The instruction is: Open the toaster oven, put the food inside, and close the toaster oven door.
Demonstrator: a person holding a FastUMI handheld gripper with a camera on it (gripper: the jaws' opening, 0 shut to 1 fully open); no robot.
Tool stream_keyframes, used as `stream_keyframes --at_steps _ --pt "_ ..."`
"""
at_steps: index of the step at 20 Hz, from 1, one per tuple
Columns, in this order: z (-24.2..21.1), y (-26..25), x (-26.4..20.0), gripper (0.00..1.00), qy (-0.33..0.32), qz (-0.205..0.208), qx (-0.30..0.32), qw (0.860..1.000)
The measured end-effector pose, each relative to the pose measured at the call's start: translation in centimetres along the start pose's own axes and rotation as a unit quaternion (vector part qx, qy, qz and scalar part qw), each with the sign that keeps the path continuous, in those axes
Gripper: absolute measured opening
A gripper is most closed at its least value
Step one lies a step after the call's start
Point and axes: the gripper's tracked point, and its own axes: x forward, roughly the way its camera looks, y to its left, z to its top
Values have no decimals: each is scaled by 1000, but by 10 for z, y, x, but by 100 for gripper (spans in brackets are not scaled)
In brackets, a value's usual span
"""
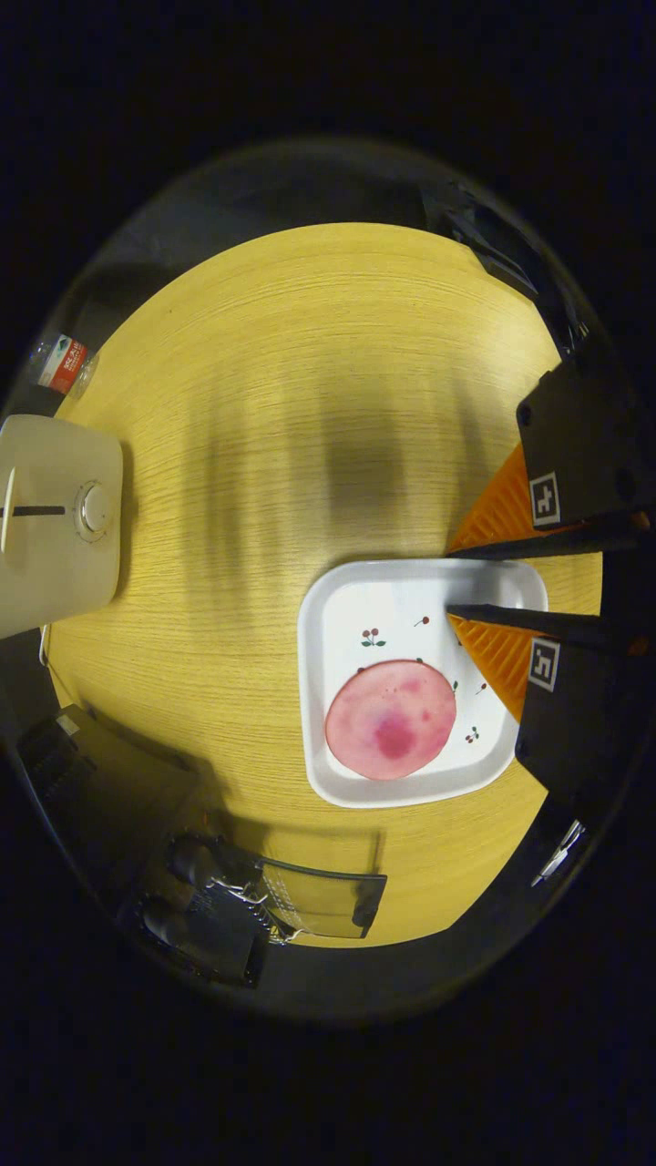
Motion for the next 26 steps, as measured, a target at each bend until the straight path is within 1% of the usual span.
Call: stream_keyframes --at_steps 1,3,4,5,6,7,10,13,15,18,26 --pt "0 -1 0 21 2 3 4 1000" --pt "0 -3 0 15 0 9 1 1000" --pt "2 -3 -3 15 -9 11 7 1000" --pt "2 -2 1 5 -17 17 -2 1000" --pt "1 -4 -1 5 -18 23 -14 999" --pt "0 -4 1 2 -30 27 -14 999" --pt "-1 -3 -1 2 -28 45 16 998" --pt "-7 -4 0 2 -23 57 27 998" --pt "-10 -1 0 2 -22 72 54 996" --pt "-13 0 -6 2 -33 103 99 989" --pt "-28 18 -53 1 -79 162 147 973"
